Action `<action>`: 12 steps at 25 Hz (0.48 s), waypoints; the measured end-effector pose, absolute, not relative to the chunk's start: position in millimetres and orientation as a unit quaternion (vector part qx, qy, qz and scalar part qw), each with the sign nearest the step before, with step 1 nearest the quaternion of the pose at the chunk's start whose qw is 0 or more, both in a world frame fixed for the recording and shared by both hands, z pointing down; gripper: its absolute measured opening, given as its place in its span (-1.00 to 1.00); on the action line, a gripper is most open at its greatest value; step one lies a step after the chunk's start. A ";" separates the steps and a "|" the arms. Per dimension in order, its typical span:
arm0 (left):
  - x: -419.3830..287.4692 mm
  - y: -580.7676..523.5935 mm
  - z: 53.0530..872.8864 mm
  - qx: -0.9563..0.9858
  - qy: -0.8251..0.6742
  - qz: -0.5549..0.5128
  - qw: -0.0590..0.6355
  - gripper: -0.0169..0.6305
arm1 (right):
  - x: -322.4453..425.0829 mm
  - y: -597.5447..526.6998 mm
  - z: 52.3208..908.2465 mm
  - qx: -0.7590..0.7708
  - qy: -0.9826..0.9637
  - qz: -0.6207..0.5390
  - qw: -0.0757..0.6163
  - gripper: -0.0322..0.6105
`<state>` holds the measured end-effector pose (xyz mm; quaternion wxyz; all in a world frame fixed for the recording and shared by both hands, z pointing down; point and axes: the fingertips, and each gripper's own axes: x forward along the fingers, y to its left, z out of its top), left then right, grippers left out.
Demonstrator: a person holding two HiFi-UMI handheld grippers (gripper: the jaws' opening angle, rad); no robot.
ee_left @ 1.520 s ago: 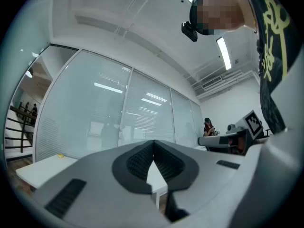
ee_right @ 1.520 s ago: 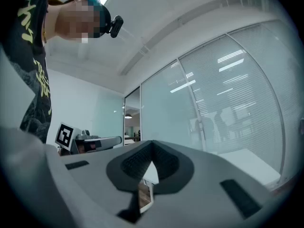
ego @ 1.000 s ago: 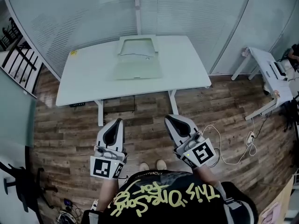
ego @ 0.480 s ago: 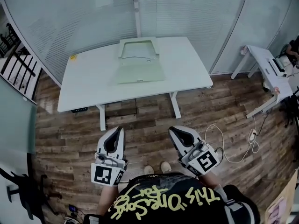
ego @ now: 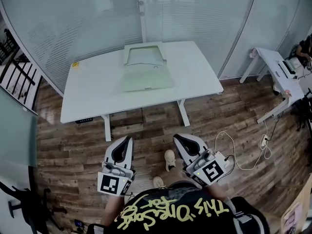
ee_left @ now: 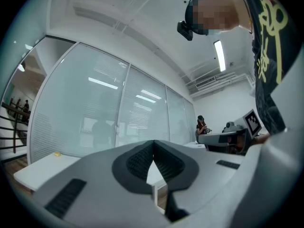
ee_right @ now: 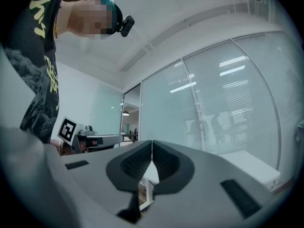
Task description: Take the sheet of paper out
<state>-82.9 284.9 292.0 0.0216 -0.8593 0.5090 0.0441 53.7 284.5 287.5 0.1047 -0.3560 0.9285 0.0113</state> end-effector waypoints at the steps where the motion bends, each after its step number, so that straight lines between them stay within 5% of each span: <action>1: -82.0 283.5 292.3 -0.860 0.508 0.043 0.022 -0.93 | 53.5 282.7 289.1 -0.357 0.928 0.012 0.102 -0.87; 12: -86.1 243.6 292.3 -0.853 0.520 0.048 0.026 -0.93 | 57.0 239.0 289.3 -0.349 0.932 0.010 0.102 -0.88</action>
